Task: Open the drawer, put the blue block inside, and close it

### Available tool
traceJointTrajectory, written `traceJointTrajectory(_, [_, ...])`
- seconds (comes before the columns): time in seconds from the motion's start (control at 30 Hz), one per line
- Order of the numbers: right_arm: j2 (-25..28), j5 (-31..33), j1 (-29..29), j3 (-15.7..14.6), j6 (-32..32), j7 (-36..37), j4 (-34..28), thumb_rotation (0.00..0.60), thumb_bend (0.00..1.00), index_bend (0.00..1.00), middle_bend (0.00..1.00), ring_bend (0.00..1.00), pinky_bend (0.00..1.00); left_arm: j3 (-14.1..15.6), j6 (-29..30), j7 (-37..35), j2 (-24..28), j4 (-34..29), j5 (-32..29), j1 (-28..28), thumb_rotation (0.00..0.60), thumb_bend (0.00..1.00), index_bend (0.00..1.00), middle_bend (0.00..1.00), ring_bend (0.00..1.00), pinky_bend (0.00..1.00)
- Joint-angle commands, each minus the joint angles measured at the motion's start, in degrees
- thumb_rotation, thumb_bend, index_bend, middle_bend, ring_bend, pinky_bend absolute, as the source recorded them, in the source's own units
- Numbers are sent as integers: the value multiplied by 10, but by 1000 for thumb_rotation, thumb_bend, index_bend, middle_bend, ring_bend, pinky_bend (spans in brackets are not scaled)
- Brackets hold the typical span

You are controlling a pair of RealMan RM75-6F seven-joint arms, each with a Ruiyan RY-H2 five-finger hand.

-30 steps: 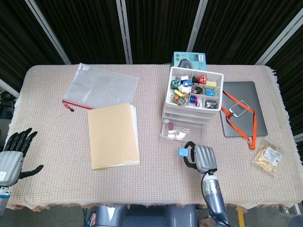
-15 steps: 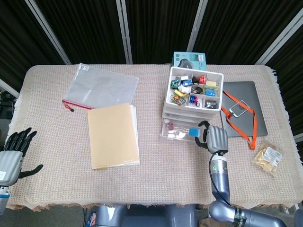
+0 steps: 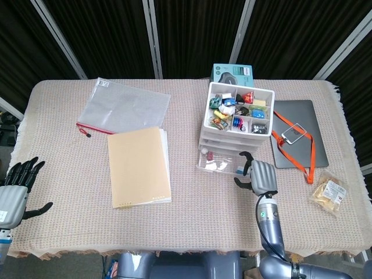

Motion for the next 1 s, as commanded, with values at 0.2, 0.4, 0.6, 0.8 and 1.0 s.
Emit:
traceJointTrajectory(0.2, [78,-284,-18,-141,25,39,86,600,218,248,181,101,180,-2,6,1,-3,2,2,1,600,185,44,0,0,0])
traceJointTrajectory(0.4, [93,-461,-1,-194,65,-114,242,600,254,147,101,29,147,-4,14,5,-8,9,8,2,600,186,48,0,0,0])
traceJointTrajectory(0.6, [73,-518,2,-213,52,-181,307,600,255,128,91,24,137,-4,16,4,-10,11,10,2,600,184,48,0,0,0])
traceJointTrajectory(0.8, [36,-532,6,-213,22,-207,328,600,258,141,92,20,132,-4,16,2,-11,12,11,2,600,187,48,0,0,0])
traceJointTrajectory(1.0, [-18,-518,5,-203,-18,-241,357,600,258,150,91,20,131,-4,17,-2,-10,12,11,2,600,187,49,0,0,0])
